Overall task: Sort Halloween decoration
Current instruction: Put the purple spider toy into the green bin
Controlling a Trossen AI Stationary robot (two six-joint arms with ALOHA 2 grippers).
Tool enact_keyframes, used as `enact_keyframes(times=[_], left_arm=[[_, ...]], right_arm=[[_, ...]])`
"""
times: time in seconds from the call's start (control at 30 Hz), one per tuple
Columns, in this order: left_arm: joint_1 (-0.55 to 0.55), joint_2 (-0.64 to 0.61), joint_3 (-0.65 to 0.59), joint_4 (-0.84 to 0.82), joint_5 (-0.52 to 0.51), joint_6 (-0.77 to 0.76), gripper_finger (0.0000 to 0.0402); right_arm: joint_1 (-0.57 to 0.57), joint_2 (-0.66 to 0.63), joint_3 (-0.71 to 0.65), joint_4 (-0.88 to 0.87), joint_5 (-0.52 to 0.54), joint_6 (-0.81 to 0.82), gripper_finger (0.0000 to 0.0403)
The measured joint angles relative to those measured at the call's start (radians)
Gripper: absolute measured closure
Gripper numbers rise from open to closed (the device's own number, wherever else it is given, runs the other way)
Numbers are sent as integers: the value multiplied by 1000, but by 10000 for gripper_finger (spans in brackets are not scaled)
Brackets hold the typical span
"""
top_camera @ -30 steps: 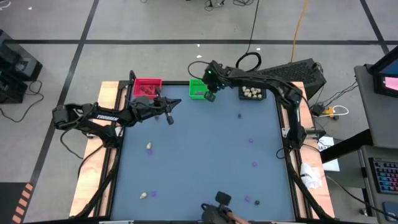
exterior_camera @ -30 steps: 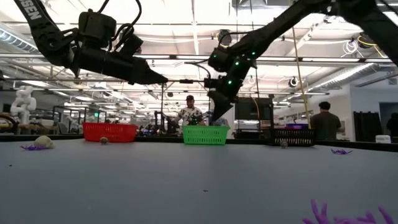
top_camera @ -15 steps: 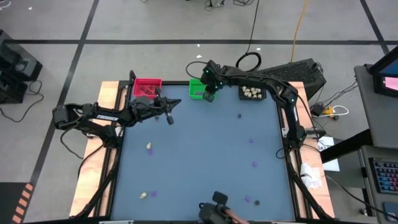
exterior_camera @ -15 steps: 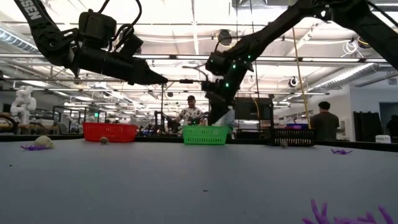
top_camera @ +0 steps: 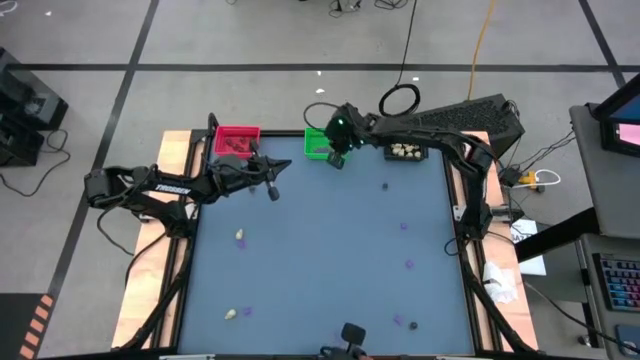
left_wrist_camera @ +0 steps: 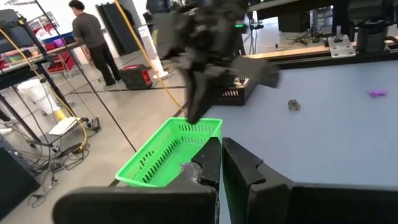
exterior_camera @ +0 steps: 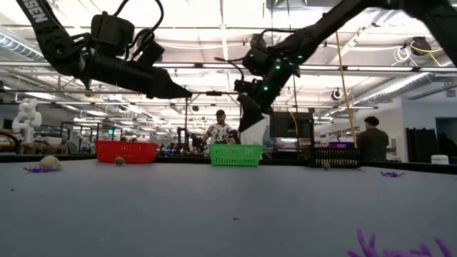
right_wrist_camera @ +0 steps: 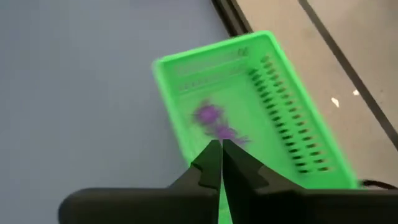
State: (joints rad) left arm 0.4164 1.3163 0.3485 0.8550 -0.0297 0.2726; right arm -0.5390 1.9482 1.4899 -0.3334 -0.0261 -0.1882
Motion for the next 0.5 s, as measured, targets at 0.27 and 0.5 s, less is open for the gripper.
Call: enact_keyframes(times=[0.27,0.5], left_arm=[[16,0,0,-12,0,-4,391],[16,0,0,-19,0,-3,391]], right_arm=[[142,-246,-388,185,83,230,402],[334,-524,-616,22,186,586,402]])
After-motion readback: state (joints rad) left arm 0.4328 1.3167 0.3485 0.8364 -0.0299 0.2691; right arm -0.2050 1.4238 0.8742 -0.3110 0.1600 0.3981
